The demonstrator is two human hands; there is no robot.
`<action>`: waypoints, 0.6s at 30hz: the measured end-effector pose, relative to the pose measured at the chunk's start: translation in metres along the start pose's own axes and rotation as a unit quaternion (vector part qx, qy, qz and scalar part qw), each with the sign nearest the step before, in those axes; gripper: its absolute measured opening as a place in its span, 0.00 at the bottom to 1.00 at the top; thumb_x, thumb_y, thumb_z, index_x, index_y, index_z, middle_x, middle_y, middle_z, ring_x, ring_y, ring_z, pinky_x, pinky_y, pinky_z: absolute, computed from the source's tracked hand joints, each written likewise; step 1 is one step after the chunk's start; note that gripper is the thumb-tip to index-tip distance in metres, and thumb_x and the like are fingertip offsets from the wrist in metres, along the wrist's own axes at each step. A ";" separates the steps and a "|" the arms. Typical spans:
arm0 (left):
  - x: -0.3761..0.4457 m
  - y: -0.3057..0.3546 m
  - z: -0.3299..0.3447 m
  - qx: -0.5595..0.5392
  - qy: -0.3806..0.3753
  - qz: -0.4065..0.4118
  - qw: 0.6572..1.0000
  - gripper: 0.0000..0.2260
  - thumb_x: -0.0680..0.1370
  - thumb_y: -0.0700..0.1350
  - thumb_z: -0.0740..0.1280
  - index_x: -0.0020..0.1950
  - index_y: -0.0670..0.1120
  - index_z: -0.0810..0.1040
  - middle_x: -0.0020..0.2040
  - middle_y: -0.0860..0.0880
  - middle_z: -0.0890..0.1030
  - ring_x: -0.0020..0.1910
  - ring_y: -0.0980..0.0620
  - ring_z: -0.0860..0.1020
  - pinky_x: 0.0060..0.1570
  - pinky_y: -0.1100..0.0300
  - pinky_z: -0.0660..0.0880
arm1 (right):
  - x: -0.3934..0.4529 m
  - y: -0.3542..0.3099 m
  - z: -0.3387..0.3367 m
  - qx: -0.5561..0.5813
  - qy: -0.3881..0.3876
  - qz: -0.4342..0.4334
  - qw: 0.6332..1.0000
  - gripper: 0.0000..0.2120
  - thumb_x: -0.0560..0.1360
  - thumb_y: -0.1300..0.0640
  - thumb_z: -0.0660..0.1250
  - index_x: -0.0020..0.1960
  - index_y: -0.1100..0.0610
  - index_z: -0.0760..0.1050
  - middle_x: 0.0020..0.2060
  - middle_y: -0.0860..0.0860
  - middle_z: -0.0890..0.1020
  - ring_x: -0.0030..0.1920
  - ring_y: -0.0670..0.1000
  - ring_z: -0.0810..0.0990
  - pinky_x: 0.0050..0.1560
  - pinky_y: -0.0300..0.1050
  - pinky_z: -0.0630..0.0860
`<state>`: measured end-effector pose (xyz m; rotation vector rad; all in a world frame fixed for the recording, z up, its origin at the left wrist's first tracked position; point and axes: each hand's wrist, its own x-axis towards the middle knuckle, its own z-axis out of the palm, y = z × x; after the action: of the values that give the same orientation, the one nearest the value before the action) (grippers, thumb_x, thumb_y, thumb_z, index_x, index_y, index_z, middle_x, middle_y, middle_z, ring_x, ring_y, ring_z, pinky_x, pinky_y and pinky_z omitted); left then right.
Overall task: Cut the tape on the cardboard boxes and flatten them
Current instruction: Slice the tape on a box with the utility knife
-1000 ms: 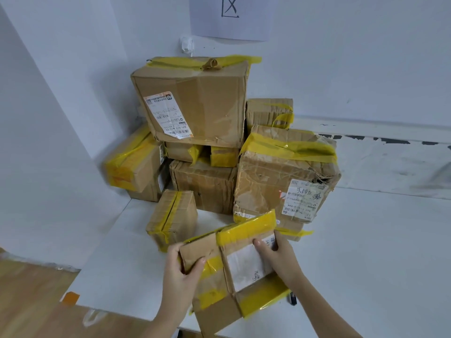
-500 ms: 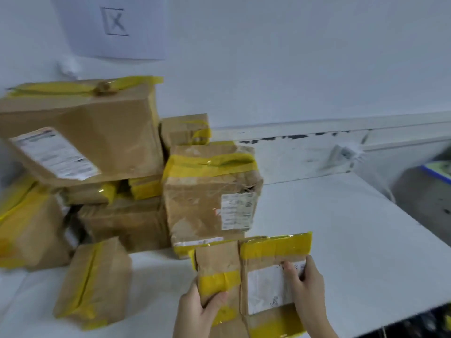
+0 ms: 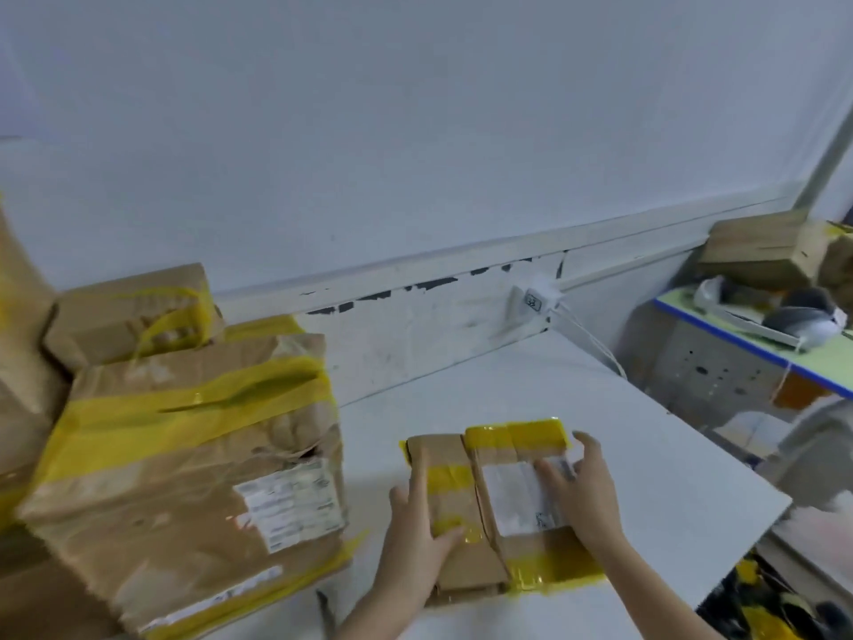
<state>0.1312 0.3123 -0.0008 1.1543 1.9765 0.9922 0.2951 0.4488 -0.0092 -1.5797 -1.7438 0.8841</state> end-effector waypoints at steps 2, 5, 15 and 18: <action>0.045 0.006 0.010 0.032 0.005 0.000 0.999 0.32 0.77 0.44 0.67 0.76 0.55 0.54 0.67 0.48 0.58 0.64 0.53 0.69 0.59 0.71 0.63 | 0.048 -0.001 0.008 -0.030 -0.034 -0.034 0.998 0.26 0.76 0.52 0.66 0.72 0.51 0.61 0.62 0.57 0.68 0.46 0.53 0.74 0.49 0.46 0.72; 0.115 0.012 0.028 0.055 0.017 -0.014 0.998 0.27 0.78 0.40 0.65 0.75 0.46 0.60 0.76 0.45 0.43 0.76 0.51 0.52 0.69 0.67 0.51 | 0.120 0.007 0.025 -0.137 -0.115 -0.115 0.977 0.20 0.80 0.53 0.59 0.72 0.52 0.64 0.74 0.54 0.54 0.57 0.56 0.72 0.57 0.48 0.72; 0.259 -0.008 0.092 0.266 0.095 -0.128 0.951 0.25 0.82 0.55 0.50 0.78 0.49 0.50 0.77 0.51 0.38 0.66 0.44 0.65 0.65 0.56 0.62 | 0.282 0.034 0.107 -0.293 -0.259 -0.184 0.902 0.25 0.82 0.46 0.48 0.77 0.48 0.50 0.77 0.44 0.46 0.64 0.57 0.64 0.61 0.47 0.66; 0.271 -0.016 0.103 0.357 0.113 -0.130 0.918 0.28 0.80 0.58 0.54 0.77 0.48 0.54 0.78 0.53 0.47 0.62 0.46 0.67 0.61 0.56 0.67 | 0.296 0.035 0.117 -0.361 -0.244 -0.221 0.872 0.23 0.82 0.46 0.46 0.77 0.45 0.49 0.77 0.44 0.45 0.63 0.56 0.64 0.60 0.45 0.67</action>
<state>0.0960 0.5808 -0.1069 1.1134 2.7130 0.2545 0.1928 0.7374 -0.1042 -1.3016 -2.9020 0.4217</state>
